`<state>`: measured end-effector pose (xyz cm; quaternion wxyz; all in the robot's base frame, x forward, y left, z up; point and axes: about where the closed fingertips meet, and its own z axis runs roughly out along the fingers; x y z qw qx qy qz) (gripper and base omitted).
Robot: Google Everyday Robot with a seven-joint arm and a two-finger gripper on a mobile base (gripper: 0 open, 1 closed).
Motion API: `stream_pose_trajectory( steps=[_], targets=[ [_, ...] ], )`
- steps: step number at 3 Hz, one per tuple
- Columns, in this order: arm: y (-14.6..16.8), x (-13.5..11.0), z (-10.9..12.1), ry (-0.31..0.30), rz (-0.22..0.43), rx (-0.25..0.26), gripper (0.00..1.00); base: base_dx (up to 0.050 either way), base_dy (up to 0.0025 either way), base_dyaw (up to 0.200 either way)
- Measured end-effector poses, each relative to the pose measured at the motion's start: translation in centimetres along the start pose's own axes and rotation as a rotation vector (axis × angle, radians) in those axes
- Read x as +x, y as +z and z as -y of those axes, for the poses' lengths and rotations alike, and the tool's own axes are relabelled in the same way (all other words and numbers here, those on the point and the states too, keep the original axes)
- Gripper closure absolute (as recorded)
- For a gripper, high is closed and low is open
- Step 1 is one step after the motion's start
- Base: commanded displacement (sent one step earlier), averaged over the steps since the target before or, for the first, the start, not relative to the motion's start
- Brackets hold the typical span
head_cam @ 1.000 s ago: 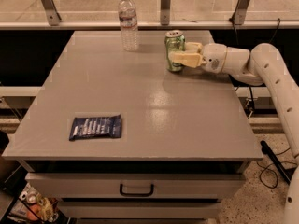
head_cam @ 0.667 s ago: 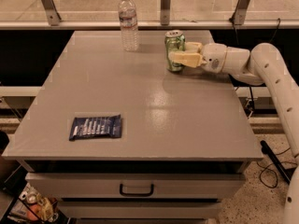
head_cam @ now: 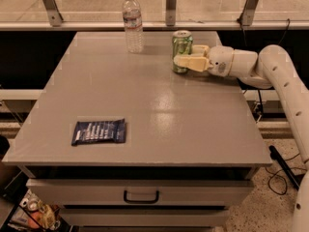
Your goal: Place green can upright
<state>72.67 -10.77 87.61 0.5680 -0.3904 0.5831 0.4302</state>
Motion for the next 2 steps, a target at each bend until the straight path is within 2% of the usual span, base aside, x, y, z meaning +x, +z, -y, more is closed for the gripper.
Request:
stream_pose_trajectory(
  steps=[1, 2],
  targets=[
    [0.34, 0.0, -0.11, 0.0, 0.0, -0.005, 0.0, 0.0, 0.0, 0.0],
    [0.35, 0.0, -0.11, 0.0, 0.0, -0.005, 0.0, 0.0, 0.0, 0.0]
  ],
)
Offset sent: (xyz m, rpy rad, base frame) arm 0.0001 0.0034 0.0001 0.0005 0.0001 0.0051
